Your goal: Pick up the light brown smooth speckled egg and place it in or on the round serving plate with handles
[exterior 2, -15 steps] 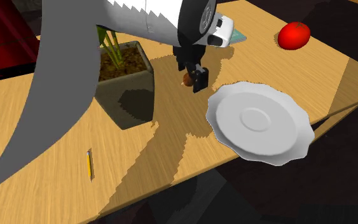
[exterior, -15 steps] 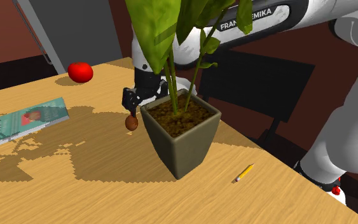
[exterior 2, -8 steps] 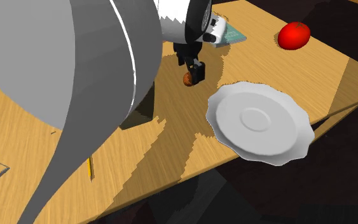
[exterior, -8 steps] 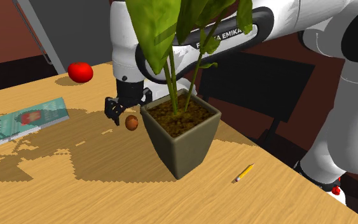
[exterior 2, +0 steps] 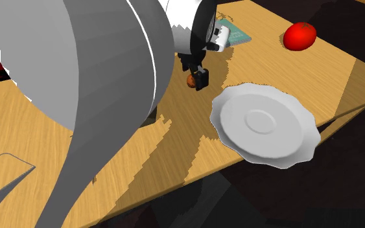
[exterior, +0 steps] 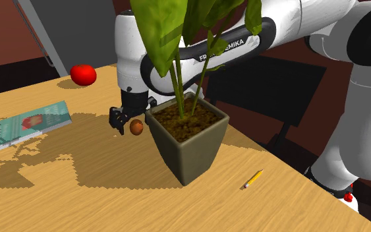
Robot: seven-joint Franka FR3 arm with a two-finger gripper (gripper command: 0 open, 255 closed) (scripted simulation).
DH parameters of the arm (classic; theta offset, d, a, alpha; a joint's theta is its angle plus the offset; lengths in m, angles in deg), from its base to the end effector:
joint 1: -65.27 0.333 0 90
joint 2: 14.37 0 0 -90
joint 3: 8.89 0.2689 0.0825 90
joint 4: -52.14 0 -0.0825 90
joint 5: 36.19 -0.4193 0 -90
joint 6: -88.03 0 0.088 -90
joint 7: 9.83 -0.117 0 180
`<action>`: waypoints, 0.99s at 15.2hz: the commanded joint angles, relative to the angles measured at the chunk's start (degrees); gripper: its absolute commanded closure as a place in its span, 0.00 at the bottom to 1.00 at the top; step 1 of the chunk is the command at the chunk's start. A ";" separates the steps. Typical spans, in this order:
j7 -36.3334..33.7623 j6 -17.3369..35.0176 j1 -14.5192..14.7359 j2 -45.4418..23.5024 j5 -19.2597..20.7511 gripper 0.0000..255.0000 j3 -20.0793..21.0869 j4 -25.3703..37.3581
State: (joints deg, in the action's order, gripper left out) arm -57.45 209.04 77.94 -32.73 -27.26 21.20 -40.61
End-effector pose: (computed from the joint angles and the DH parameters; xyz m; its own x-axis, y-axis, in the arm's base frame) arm 0.5299 0.4395 0.4144 0.9880 -0.0694 0.1376 -0.0459 -0.9849 -0.1670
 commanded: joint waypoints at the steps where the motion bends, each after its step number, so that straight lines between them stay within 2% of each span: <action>1: 0.00 0.04 0.00 -0.01 0.01 0.00 0.00 -0.02; 4: 0.00 0.03 0.00 -0.01 0.01 0.00 0.00 -0.01; 5: 0.00 0.03 0.00 -0.01 0.01 1.00 0.00 -0.01; 15: 0.07 -0.68 0.00 0.12 -0.10 1.00 0.05 0.58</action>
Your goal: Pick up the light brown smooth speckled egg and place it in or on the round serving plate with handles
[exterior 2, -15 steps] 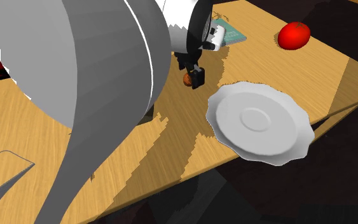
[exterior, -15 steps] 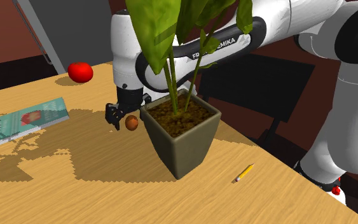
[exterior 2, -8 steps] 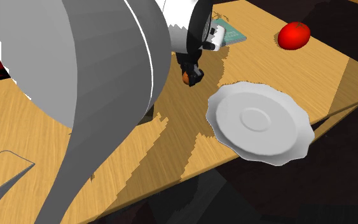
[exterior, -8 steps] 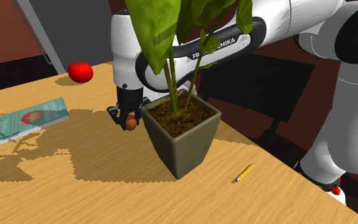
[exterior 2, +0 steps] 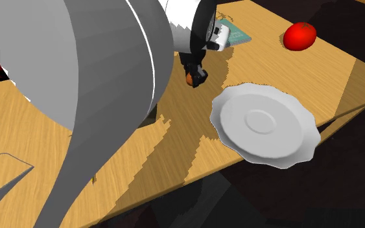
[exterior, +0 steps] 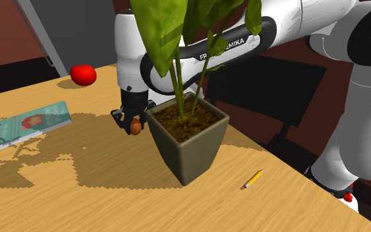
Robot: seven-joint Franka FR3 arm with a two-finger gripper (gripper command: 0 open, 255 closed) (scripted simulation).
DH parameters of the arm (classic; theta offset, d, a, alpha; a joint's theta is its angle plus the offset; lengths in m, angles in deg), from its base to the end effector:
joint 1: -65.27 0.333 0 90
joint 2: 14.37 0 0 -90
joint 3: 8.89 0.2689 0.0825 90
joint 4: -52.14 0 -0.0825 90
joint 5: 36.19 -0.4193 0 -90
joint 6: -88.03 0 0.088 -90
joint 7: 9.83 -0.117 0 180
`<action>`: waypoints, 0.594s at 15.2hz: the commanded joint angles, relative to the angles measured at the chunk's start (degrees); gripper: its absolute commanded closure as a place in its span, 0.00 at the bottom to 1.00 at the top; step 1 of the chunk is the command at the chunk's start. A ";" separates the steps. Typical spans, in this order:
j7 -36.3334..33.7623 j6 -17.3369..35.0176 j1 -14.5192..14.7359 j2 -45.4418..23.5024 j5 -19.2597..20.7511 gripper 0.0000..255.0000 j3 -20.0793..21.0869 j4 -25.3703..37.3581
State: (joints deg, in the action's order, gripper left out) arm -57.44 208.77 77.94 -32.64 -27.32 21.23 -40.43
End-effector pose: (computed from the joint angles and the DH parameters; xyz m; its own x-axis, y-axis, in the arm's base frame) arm 0.5297 0.4396 0.4166 0.9881 -0.0695 0.1374 -0.0461 -0.9849 -0.1669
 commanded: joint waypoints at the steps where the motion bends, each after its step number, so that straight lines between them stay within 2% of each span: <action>1: 0.13 -1.12 0.00 0.16 -0.15 1.00 0.06 1.00; 9: 0.44 -7.10 0.34 0.57 -0.57 1.00 0.35 6.65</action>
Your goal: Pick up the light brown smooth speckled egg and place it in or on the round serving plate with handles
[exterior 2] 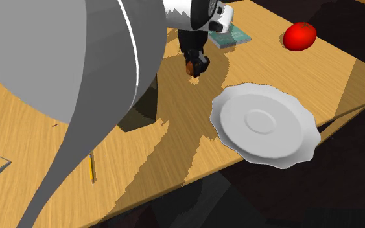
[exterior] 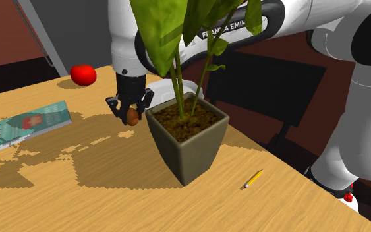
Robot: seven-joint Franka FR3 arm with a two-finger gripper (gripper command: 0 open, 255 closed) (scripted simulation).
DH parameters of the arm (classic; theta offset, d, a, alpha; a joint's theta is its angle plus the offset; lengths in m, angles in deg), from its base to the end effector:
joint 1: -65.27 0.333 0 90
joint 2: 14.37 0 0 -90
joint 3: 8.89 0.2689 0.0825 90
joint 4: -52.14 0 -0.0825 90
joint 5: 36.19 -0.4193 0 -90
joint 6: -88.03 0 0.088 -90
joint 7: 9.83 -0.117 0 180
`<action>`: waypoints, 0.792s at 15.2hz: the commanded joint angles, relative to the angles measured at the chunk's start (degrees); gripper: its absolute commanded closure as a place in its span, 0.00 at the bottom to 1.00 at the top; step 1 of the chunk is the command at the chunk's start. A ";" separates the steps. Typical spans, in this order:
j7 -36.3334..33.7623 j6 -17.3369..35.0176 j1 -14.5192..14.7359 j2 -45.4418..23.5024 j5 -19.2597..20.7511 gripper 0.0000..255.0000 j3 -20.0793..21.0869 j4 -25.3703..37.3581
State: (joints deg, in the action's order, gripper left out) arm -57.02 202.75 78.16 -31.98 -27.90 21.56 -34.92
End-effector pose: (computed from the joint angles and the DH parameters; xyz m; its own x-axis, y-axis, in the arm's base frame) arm 0.5311 0.4398 0.4635 0.9880 -0.0695 0.1379 -0.0459 -0.9848 -0.1673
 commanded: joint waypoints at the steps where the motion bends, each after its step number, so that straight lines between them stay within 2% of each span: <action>1: 0.03 -1.86 0.19 -0.10 0.00 1.00 0.06 1.94; 8: 0.04 -7.34 0.89 -0.65 0.20 1.00 0.20 7.95; 12: 5.75 -6.13 -4.01 2.78 -2.94 1.00 -0.79 3.73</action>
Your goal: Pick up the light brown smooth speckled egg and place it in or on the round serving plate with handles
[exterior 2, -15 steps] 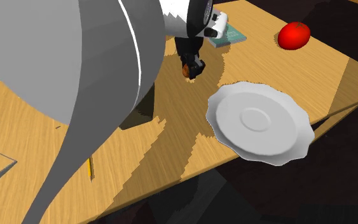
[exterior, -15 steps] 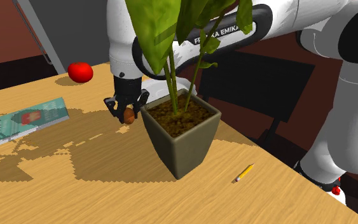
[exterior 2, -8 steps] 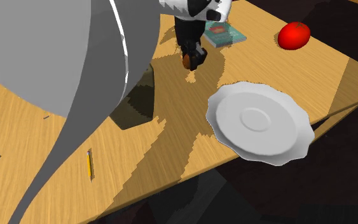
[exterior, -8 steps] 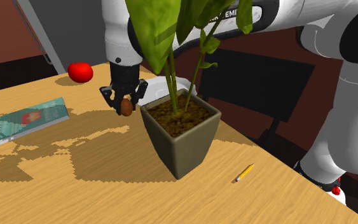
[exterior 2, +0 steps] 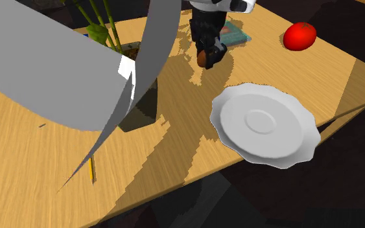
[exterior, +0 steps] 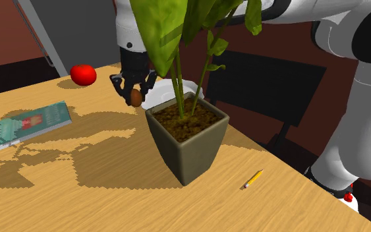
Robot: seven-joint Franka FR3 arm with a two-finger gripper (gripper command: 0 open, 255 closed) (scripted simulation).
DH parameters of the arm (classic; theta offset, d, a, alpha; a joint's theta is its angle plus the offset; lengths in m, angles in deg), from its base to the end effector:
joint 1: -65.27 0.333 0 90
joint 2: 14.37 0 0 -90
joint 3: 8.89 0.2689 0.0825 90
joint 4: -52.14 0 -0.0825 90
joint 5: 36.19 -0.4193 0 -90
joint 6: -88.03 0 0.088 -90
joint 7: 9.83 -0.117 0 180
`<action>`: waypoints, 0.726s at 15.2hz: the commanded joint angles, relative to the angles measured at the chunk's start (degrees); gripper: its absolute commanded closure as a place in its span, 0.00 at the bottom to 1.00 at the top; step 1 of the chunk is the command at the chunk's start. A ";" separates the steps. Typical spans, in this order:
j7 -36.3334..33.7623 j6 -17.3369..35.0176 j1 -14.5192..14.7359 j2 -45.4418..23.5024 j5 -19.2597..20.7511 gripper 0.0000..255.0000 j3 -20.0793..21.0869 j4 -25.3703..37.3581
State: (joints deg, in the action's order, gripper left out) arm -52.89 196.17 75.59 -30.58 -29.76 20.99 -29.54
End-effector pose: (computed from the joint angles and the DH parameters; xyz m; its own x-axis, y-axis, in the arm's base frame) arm 0.5508 0.4041 0.5150 0.9881 -0.0699 0.1374 -0.0465 -0.9849 -0.1665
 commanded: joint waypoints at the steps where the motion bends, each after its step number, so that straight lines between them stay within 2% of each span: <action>1: 3.07 0.64 -2.56 2.07 -1.79 1.00 -0.53 -2.47; 11: 17.12 0.63 -11.94 5.49 -7.05 1.00 -4.68 -5.97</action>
State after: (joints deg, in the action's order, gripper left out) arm -37.24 197.00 64.50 -25.18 -36.40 16.76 -35.54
